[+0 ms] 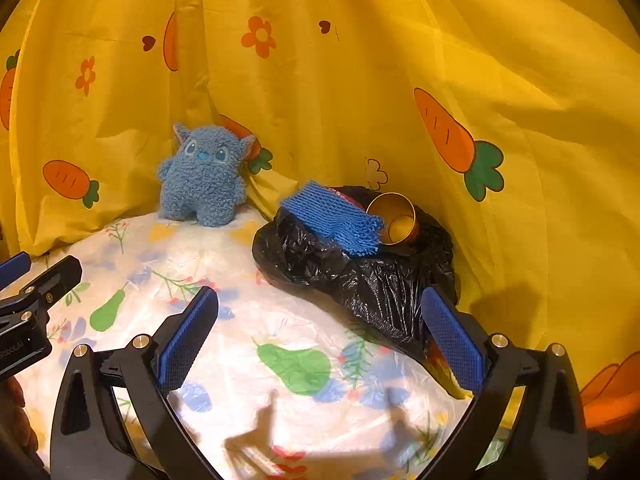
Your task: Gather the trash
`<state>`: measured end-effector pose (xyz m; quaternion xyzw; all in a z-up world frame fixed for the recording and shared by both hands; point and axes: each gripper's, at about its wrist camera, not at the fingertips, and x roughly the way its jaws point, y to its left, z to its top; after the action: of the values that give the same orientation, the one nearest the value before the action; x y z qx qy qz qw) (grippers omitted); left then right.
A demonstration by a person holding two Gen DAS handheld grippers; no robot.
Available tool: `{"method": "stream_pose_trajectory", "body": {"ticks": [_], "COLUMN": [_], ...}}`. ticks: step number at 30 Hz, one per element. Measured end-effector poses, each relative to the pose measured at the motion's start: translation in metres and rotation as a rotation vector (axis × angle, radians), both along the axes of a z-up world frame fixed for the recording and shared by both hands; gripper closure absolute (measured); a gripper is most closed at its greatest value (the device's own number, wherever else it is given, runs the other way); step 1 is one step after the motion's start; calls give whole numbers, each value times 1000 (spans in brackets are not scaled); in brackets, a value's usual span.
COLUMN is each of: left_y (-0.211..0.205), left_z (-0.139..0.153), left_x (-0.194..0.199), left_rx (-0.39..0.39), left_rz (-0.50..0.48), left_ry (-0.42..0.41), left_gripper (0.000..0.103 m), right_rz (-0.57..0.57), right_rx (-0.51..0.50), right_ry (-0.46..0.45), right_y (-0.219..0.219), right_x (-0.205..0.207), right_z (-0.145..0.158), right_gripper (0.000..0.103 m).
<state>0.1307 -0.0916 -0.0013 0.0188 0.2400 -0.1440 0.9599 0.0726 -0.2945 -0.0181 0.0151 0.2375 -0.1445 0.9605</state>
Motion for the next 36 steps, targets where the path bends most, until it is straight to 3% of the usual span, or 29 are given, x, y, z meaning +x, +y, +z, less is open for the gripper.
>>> {"method": "stream_pose_trajectory", "body": {"ticks": [14,36], "left_y": [18,22], "left_z": [8,9], "left_x": [-35,-42], "left_rx": [-5,-22], "left_rz": [-71,-89], "left_ry": [-46,-44], "left_gripper": [5,6], "right_rz": [-16,-53], "right_rx": [19,0], "right_ry": [-21,-57], "right_y": [25,29], "right_x": [-34,-53], "right_z": [7,16], "right_gripper": [6,6]}}
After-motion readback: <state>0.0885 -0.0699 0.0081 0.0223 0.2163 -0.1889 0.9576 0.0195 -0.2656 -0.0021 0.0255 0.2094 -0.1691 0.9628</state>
